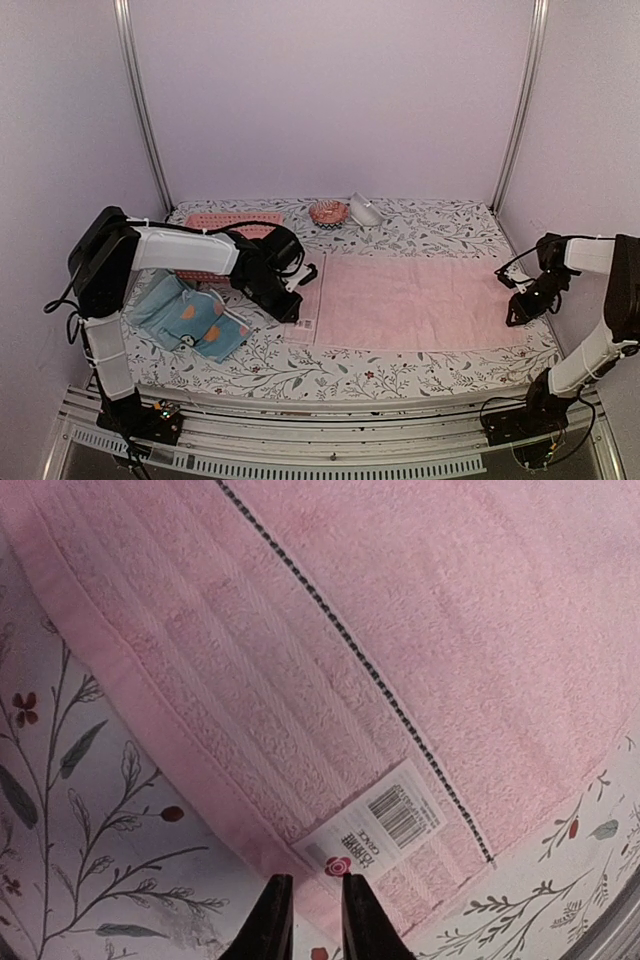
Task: Roll the towels
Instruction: Move the towel to the center of the board.
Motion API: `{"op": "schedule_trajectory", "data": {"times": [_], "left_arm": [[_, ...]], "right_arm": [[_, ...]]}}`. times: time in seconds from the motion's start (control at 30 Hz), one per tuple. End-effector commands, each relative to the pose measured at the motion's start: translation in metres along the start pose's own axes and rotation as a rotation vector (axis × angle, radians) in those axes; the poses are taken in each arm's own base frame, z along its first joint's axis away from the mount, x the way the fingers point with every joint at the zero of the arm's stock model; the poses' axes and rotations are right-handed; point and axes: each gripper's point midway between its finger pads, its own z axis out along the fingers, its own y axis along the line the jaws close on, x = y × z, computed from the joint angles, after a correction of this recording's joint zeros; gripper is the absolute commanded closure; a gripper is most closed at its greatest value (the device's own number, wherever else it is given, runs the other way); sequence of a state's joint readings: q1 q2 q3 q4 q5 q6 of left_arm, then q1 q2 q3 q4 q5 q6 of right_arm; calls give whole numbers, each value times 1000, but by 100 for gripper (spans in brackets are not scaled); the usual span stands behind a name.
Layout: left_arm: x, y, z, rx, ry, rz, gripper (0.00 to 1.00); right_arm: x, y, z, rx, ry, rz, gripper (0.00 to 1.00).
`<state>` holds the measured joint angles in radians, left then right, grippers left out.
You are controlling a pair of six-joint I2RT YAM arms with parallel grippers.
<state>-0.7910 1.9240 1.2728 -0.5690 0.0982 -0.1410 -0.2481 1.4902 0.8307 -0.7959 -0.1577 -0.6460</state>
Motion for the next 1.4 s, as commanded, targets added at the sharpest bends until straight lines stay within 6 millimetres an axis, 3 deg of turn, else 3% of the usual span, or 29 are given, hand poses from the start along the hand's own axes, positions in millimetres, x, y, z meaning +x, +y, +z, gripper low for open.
{"op": "schedule_trajectory", "data": {"times": [0.0, 0.4, 0.63, 0.93, 1.1, 1.37], "left_arm": [[31, -2, 14, -1, 100, 0, 78], [95, -4, 23, -21, 215, -70, 75], [138, -3, 18, -156, 290, -90, 79], [182, -22, 15, -214, 370, -100, 82], [198, -37, 5, -206, 395, -102, 82], [212, -40, -4, -235, 423, -112, 84]], "right_arm": [[12, 0, 8, -7, 52, 10, 69], [26, 0, 23, -15, 91, 5, 71], [26, 6, 17, -28, 63, -15, 71], [33, 11, 15, -19, 58, -41, 71], [36, 12, 14, -20, 65, -45, 71], [39, 14, 13, -35, 89, -52, 70]]}}
